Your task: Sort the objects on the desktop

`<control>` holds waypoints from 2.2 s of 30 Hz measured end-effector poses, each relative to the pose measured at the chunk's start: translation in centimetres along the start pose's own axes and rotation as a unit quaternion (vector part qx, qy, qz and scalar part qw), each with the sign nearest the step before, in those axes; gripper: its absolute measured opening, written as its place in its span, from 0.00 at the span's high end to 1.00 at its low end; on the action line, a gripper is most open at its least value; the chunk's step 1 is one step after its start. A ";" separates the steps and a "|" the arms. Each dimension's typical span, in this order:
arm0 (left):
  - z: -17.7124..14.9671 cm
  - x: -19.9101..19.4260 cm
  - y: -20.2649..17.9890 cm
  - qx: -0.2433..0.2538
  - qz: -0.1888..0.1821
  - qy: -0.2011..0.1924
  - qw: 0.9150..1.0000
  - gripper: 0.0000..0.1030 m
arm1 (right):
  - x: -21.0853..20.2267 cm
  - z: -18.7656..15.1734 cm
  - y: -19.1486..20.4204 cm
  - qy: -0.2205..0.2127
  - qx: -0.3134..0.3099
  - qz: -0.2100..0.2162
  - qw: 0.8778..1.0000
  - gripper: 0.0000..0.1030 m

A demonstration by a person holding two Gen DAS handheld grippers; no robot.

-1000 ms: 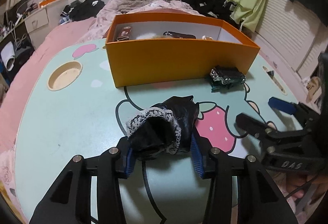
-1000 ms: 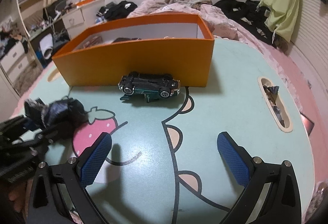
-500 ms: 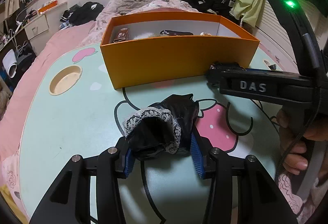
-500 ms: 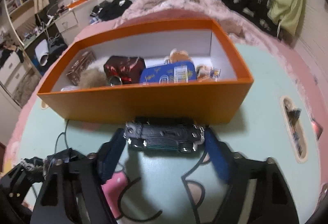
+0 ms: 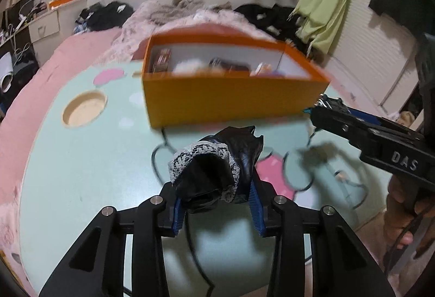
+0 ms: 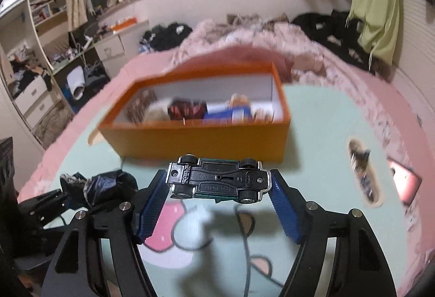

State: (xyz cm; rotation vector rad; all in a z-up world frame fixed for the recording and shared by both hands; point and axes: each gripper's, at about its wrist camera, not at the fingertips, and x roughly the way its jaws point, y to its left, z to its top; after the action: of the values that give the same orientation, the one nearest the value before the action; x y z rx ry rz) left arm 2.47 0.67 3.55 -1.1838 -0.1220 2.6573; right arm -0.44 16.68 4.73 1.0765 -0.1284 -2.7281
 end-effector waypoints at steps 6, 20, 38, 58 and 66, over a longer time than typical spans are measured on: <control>5.9 -1.7 -0.8 0.020 0.001 -0.066 0.998 0.61 | 0.7 5.4 0.3 -0.048 -0.013 -0.022 0.999 0.29; 7.6 5.1 0.2 0.038 0.095 -0.094 0.990 0.24 | 7.4 4.8 0.0 -0.051 -0.055 -0.093 0.993 0.23; 4.4 1.3 0.4 -0.020 0.045 -0.033 0.998 0.24 | 2.2 1.7 0.8 -0.028 -0.044 -0.070 0.996 0.14; -1.0 3.9 -0.5 0.022 0.080 0.071 0.994 0.00 | 3.6 -5.3 -1.2 0.075 -0.003 -0.109 0.991 0.00; -1.1 4.1 -0.4 0.023 0.079 0.070 0.994 0.00 | 3.6 -5.1 -1.1 0.073 -0.003 -0.108 0.992 0.00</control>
State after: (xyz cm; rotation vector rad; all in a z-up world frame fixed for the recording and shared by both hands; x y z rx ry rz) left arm 0.67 1.99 -0.07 -1.4136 0.0587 2.6809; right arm 0.28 16.96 -1.57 1.3557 0.0210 -2.8189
